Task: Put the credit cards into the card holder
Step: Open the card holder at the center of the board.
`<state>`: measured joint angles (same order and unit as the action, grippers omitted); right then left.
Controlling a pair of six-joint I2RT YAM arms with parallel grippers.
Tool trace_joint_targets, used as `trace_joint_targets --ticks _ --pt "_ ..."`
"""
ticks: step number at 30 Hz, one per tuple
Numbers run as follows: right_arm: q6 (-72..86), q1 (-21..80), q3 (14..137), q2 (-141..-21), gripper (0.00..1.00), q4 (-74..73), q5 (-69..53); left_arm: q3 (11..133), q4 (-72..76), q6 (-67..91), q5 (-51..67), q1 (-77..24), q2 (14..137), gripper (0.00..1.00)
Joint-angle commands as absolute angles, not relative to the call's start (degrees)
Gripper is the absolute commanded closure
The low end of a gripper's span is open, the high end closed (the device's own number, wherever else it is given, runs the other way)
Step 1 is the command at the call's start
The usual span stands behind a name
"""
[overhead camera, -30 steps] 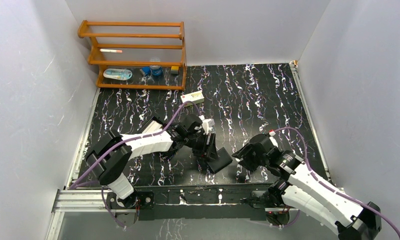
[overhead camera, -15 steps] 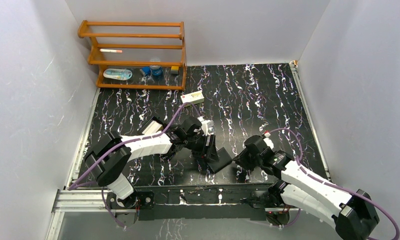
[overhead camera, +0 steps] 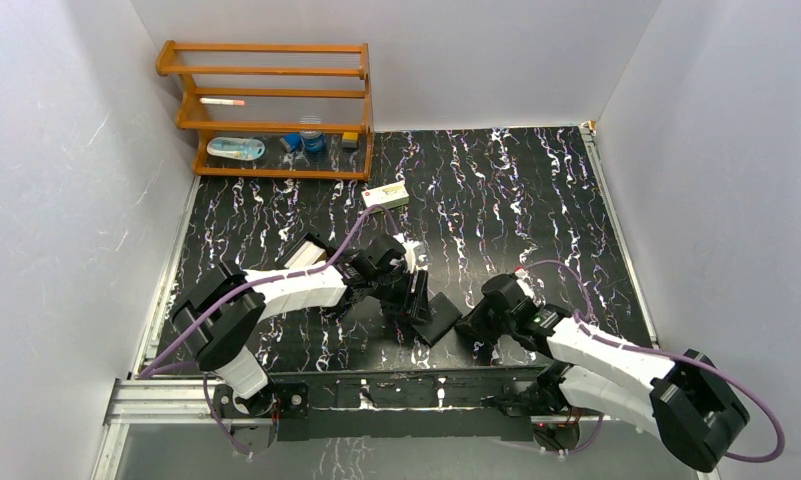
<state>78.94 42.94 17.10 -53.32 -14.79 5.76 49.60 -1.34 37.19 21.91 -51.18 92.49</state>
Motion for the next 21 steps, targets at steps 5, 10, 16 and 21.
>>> trace_joint_targets --ticks 5,10,16,21 --pt "70.86 43.11 18.73 -62.83 0.77 3.16 2.34 49.38 7.77 41.01 29.06 -51.80 89.47 0.59" --pt "64.17 43.13 27.17 -68.59 0.73 -1.62 3.84 47.68 13.27 42.91 29.59 -52.03 90.34 0.61" --pt "58.00 40.75 31.24 -63.93 0.56 -20.94 18.66 49.70 14.66 43.44 29.62 -53.58 92.47 0.61" --pt "53.88 33.72 32.77 -55.67 0.49 -25.70 20.37 51.98 13.60 42.00 27.86 -55.24 95.05 0.58"
